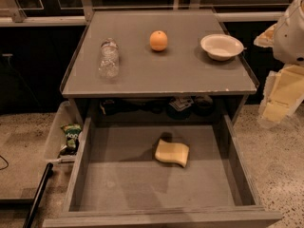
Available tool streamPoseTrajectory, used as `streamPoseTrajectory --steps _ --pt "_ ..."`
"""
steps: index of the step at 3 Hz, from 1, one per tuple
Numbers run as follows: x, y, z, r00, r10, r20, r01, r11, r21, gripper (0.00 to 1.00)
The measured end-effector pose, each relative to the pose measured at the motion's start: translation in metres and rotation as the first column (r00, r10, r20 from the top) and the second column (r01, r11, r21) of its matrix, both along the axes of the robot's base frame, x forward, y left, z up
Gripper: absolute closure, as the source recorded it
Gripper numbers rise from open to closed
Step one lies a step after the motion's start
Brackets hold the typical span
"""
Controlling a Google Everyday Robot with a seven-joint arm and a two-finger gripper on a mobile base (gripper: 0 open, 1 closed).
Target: Pick sponge from top drawer and place on counter
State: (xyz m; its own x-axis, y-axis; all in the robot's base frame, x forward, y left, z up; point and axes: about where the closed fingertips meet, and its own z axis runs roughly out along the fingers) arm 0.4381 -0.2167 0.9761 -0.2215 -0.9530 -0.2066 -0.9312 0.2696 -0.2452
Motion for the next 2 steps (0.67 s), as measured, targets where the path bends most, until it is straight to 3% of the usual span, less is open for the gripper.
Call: streamPoseTrajectory --steps 2 --pt "0.0008 0.0013 -0.0050 1.0000 -0.006 -0.007 0.006 1.000 0.003 0.00"
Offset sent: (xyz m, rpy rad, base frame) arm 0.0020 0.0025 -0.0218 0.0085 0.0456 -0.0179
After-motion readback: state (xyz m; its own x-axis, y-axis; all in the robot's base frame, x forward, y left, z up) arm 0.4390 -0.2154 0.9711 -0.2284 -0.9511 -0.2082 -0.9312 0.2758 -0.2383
